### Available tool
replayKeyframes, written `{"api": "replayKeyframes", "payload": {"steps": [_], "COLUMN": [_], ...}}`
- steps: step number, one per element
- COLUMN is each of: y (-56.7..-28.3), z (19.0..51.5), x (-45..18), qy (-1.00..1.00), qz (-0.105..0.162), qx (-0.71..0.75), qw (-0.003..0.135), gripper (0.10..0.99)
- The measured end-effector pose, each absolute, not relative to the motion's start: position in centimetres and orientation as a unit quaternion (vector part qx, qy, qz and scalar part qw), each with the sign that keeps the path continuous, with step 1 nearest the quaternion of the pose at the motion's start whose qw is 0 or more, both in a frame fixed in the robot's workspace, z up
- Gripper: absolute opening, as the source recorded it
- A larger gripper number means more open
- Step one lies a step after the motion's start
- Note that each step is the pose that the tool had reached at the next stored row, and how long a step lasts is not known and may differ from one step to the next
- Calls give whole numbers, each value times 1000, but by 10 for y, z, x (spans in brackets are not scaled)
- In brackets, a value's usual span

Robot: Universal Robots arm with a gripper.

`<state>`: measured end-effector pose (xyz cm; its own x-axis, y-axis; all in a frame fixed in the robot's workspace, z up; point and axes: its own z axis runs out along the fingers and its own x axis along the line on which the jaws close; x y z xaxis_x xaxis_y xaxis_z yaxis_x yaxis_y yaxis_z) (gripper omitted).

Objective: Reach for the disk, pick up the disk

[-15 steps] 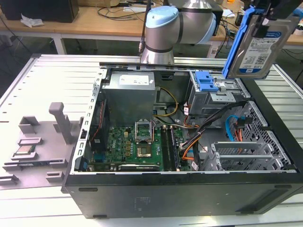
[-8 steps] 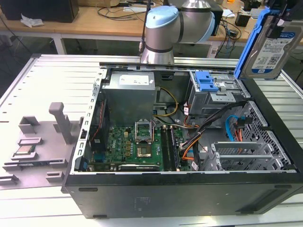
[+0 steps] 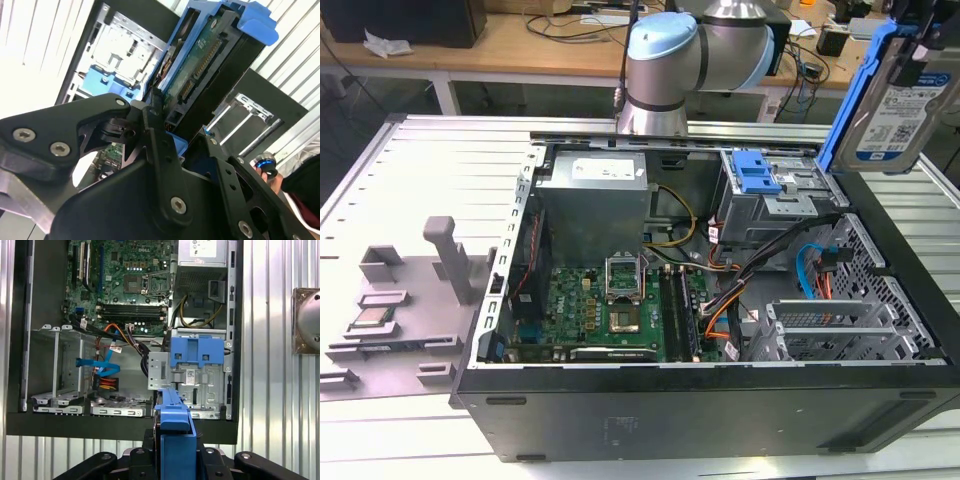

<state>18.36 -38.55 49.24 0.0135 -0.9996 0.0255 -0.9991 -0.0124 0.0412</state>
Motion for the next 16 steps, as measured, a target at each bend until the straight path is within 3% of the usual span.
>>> {"api": "replayKeyframes", "payload": {"steps": [16], "y": [-469], "z": [491], "x": [183], "qy": [-702], "qz": [-5], "qx": [711], "qw": [24], "gripper": [365]}}
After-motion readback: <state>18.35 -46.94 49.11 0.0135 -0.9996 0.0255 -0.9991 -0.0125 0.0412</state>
